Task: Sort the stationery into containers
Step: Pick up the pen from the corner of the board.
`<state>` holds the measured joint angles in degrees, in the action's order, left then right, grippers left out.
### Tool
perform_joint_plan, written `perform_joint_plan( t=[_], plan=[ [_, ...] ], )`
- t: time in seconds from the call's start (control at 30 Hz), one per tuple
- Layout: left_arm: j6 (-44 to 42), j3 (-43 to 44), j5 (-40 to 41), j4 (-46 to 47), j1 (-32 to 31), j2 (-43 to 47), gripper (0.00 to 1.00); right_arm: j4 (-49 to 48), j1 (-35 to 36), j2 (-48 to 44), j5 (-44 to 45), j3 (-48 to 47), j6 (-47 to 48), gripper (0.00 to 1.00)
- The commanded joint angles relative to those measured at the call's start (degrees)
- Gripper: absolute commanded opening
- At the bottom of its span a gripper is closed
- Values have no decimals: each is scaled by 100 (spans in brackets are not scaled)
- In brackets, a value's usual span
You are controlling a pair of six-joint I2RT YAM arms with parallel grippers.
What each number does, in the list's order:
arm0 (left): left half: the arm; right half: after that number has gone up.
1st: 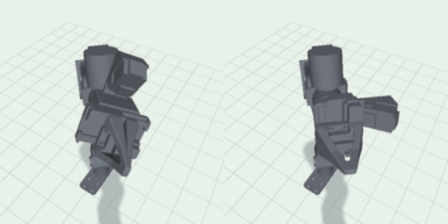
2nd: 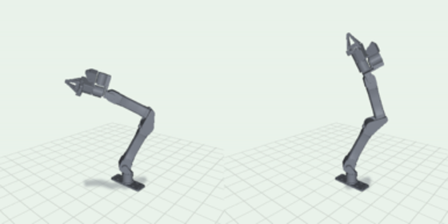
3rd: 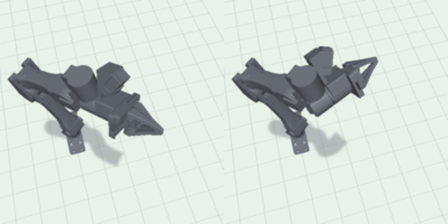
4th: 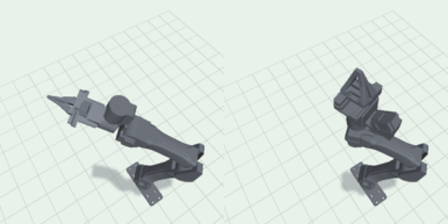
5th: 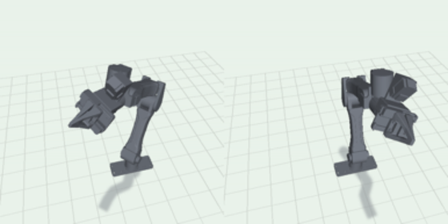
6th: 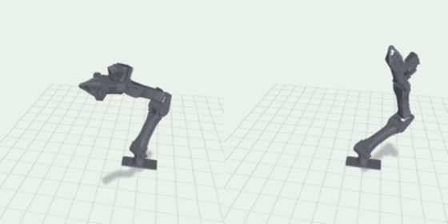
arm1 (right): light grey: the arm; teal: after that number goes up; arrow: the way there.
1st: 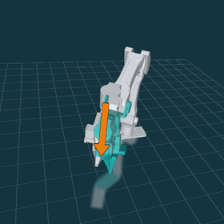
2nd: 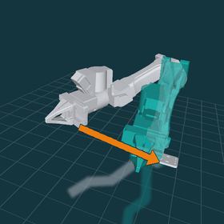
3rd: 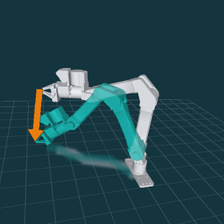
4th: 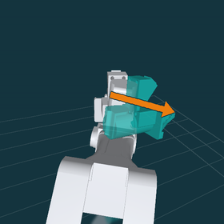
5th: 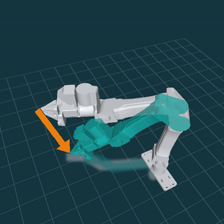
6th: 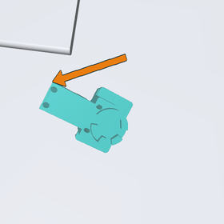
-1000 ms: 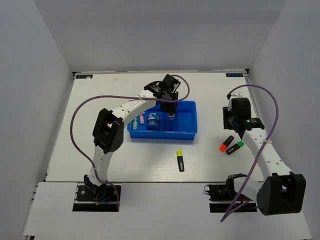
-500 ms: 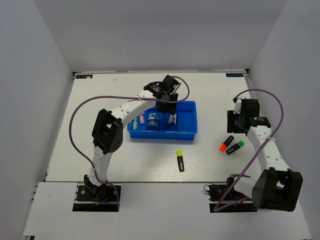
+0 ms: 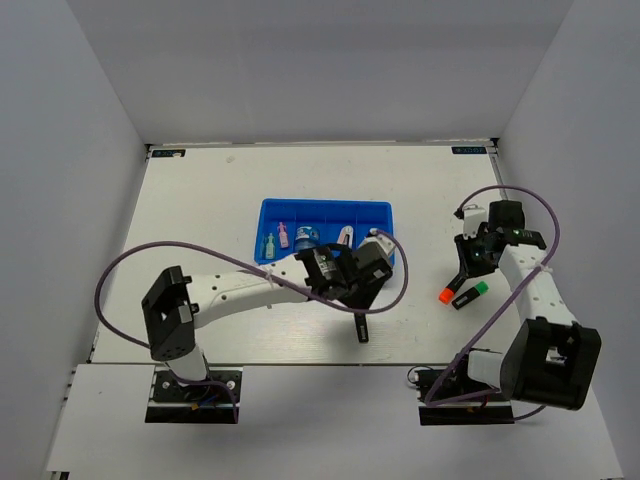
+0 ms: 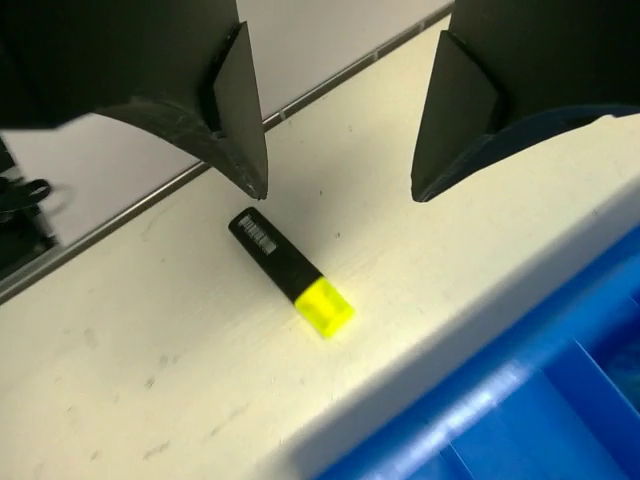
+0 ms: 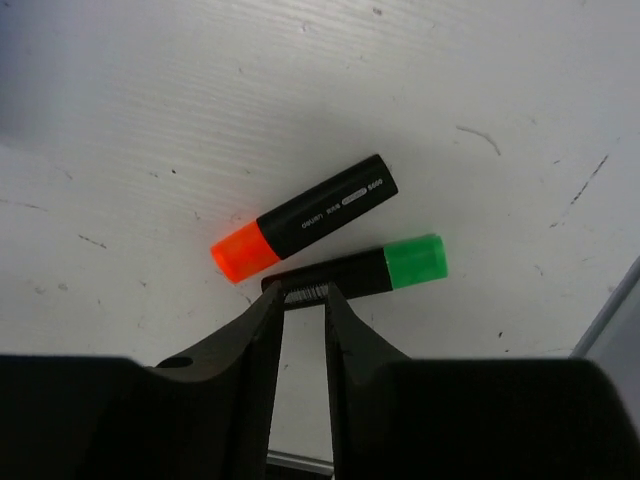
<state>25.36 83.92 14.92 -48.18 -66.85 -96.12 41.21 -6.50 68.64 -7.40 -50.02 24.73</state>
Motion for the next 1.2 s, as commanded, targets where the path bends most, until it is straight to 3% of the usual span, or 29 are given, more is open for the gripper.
perform_joint_plan(
  t=[0.0, 0.07, 0.1, 0.2, 0.63, 1.03, 1.17],
  plan=[
    [564, -183, 897, 37, -275, -82, 70, 352, -131, 298, 20, 10, -607, 28],
    [689, -148, 1048, 20, -320, -328, 70, 440, -141, 562, -278, -16, -943, 33],
    [811, -113, 1022, 37, -337, -390, 71, 475, -149, 606, -314, -69, -1109, 40],
    [900, -130, 969, 283, -338, -697, 71, 484, -176, 861, -525, -183, -1313, 46],
    [2208, 71, 609, 600, -416, -1673, 70, 177, -395, 888, -886, 36, -1524, 47],
    [3606, -60, 1329, 468, -698, -2086, 65, 221, -765, 826, -1457, -34, -1453, 48],
    [3826, -183, 1382, 476, -759, -2245, 54, 256, -853, 800, -1580, -25, -1419, 48]
  ],
)
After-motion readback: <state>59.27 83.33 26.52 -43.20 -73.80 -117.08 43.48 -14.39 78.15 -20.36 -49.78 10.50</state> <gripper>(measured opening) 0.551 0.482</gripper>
